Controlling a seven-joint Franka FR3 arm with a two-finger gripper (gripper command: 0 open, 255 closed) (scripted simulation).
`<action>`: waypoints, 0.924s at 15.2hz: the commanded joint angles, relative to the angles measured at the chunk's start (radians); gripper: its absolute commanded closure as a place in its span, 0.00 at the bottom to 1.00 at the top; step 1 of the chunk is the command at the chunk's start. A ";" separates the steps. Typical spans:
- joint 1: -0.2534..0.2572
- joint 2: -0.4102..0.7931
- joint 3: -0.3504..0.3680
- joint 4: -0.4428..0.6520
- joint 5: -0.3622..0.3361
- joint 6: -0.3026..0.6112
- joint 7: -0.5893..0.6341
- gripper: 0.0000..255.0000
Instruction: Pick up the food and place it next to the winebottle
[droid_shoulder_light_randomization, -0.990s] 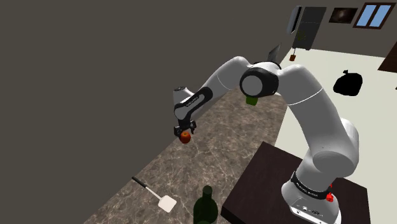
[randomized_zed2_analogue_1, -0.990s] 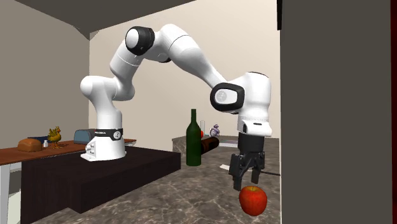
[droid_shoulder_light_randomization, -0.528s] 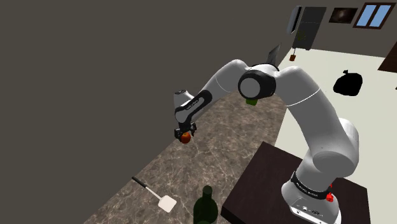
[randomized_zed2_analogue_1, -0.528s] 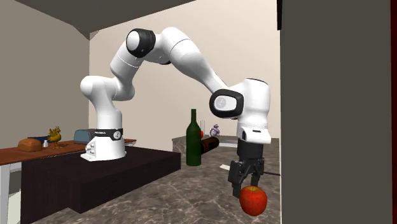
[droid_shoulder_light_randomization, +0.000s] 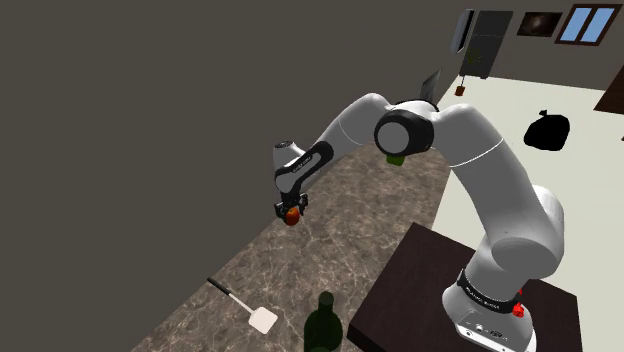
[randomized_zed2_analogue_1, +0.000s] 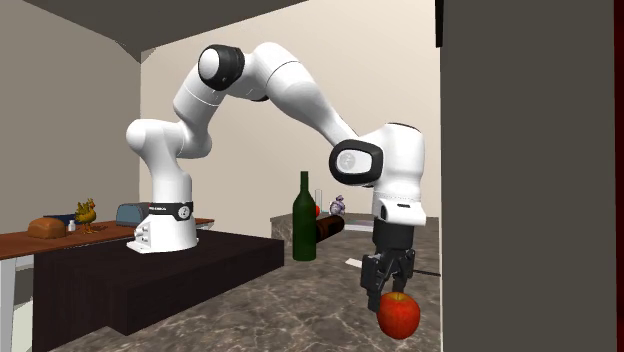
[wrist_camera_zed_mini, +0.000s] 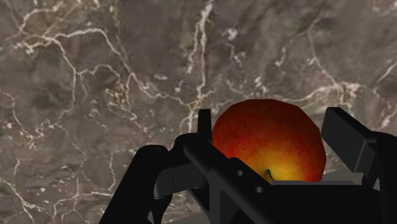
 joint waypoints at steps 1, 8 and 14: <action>0.000 0.001 0.000 -0.001 0.000 0.001 0.000 1.00; -0.001 -0.030 0.002 -0.011 0.002 -0.020 -0.001 1.00; -0.004 -0.091 0.006 -0.027 0.005 -0.065 -0.003 1.00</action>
